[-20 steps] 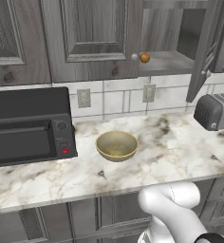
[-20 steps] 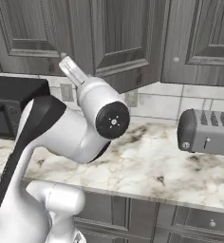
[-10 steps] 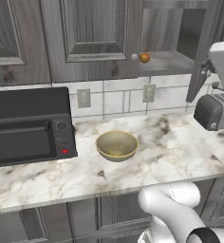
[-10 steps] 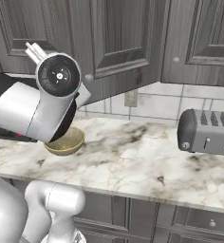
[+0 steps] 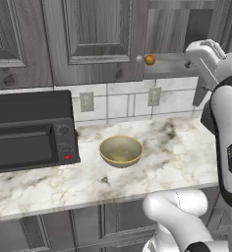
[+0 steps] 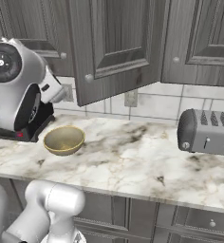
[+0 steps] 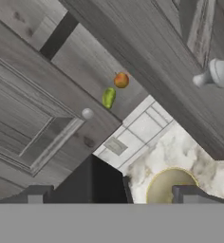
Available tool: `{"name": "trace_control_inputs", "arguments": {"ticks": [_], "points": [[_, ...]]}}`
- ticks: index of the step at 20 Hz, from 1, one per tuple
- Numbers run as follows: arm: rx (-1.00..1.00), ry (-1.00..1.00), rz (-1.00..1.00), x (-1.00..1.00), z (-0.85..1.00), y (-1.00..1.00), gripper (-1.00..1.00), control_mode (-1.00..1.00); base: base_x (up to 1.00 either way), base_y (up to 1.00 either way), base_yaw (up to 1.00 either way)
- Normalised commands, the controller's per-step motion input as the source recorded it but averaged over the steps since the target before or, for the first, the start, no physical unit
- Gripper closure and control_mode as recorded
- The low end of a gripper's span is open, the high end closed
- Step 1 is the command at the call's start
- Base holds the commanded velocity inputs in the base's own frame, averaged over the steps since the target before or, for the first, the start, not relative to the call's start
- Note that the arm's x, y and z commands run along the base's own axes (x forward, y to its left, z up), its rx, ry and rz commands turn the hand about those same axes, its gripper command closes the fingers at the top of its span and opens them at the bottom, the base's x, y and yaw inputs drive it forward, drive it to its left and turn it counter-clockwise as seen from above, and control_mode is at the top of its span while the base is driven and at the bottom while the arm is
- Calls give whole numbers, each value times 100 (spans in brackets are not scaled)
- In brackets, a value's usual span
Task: Open the cabinet. Pick the apple and mango from the cabinet and place them into the bowl. Then close the cabinet.
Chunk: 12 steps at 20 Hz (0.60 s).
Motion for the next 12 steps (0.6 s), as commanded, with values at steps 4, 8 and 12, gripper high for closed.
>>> {"name": "trace_control_inputs", "arguments": {"ticks": [4,8,12], "points": [[-13,4,-26,30,0,7,-100,-100,0,0,0],[-16,9,-29,31,0,0,-100,-100,0,0,0],[-15,9,-27,33,0,0,-100,-100,0,0,0]]}}
